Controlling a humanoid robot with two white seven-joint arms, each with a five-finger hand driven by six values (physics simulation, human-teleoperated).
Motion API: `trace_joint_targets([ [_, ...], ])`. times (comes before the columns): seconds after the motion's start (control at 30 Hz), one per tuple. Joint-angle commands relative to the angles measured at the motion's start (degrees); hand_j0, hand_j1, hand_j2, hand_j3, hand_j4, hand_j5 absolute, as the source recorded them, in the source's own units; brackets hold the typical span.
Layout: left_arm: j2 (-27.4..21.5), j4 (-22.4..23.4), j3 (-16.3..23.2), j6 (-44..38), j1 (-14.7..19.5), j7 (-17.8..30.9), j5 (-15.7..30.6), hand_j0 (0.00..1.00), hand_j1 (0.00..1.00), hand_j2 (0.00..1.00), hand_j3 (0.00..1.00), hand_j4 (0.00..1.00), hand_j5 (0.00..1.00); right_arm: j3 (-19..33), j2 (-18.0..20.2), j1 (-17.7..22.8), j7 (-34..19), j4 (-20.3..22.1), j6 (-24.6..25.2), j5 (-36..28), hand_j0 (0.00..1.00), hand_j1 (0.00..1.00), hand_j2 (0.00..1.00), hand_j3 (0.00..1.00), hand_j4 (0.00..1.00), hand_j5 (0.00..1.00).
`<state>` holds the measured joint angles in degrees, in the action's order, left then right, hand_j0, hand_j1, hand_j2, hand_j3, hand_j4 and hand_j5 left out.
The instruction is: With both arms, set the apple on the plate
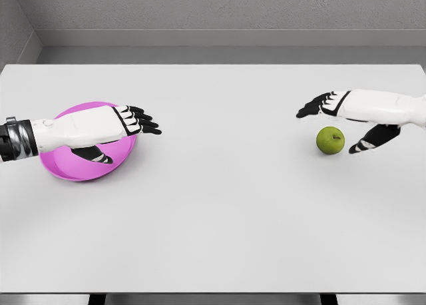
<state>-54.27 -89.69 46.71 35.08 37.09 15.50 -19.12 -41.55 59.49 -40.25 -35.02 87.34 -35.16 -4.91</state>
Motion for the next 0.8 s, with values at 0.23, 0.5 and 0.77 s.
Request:
trace_joint_targets([
  [0.23,0.0,0.2,0.0,-0.1,0.0,0.0,0.4,1.0,1.0,1.0,1.0,1.0,1.0,-1.9,-6.2,-0.7,0.0,-8.0,0.2,-1.0,1.0,1.0,1.0,1.0,1.0,1.0],
  [0.5,0.0,0.4,0.0,-0.1,0.0,0.0,0.4,1.0,1.0,1.0,1.0,1.0,1.0,-6.9,-3.2,-0.1,0.0,-12.2,0.2,-1.0,1.0,1.0,1.0,1.0,1.0,1.0],
  [0.77,0.0,0.4,0.0,-0.1,0.0,0.0,0.3,1.0,1.0,1.0,1.0,1.0,1.0,-7.0,-6.8,-0.7,0.0,-17.8,0.2,-0.5,1.0,1.0,1.0,1.0,1.0,1.0],
])
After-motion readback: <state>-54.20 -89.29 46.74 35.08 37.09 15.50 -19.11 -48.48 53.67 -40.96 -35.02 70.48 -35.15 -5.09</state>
